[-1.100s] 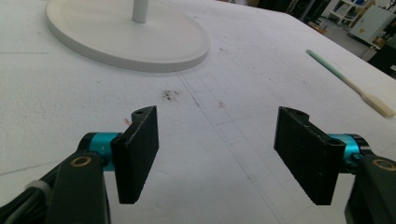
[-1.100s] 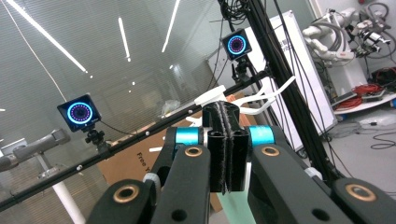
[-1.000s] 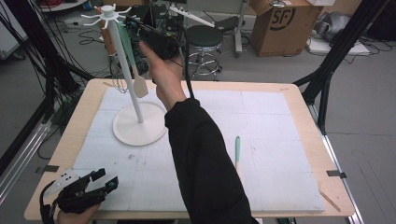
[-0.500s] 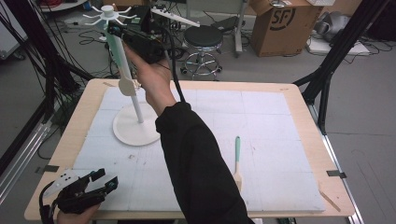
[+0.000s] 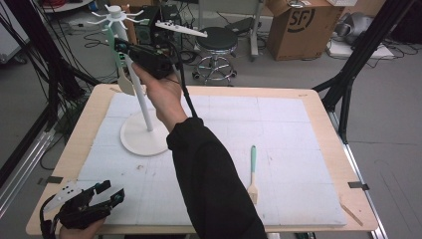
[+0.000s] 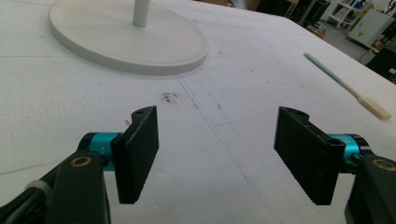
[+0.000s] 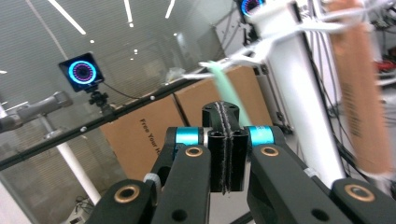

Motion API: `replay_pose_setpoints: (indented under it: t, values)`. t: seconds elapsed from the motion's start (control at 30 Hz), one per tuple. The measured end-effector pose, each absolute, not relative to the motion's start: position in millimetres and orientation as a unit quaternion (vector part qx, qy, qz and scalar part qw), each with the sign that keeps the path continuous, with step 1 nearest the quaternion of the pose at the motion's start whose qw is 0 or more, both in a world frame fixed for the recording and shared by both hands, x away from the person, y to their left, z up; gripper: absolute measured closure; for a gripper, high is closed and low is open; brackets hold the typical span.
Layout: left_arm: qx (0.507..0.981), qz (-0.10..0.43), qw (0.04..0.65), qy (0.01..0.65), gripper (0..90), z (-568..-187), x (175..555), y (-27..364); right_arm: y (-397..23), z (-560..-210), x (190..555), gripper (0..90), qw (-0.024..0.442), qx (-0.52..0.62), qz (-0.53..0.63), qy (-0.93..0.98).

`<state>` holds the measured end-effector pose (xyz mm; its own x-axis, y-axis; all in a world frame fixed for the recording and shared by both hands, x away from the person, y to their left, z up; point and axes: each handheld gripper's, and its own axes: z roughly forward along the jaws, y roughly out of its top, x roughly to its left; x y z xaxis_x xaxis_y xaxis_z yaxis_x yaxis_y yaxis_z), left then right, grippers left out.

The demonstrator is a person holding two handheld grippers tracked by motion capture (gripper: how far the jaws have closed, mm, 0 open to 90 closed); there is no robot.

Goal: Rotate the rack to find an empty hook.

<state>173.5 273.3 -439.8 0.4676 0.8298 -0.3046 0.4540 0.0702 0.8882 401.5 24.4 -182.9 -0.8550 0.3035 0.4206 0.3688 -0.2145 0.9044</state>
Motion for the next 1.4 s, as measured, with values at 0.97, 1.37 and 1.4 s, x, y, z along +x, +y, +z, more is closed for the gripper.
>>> replay_pose_setpoints:
  t: [0.97, 1.37, 1.4]
  values:
    - [0.660, 0.172, 0.550, 0.482, 31.3, -439, 172, 273, 30, -165, 396, 90.0, 0.006, -0.283, -0.743, -0.607]
    - [0.664, 0.172, 0.547, 0.480, 31.3, -439, 172, 270, 0, -185, 373, 81.2, -0.024, -0.276, -0.716, -0.641]
    - [0.665, 0.172, 0.546, 0.480, 31.3, -440, 172, 270, -6, -188, 370, 80.1, -0.023, -0.280, -0.712, -0.644]
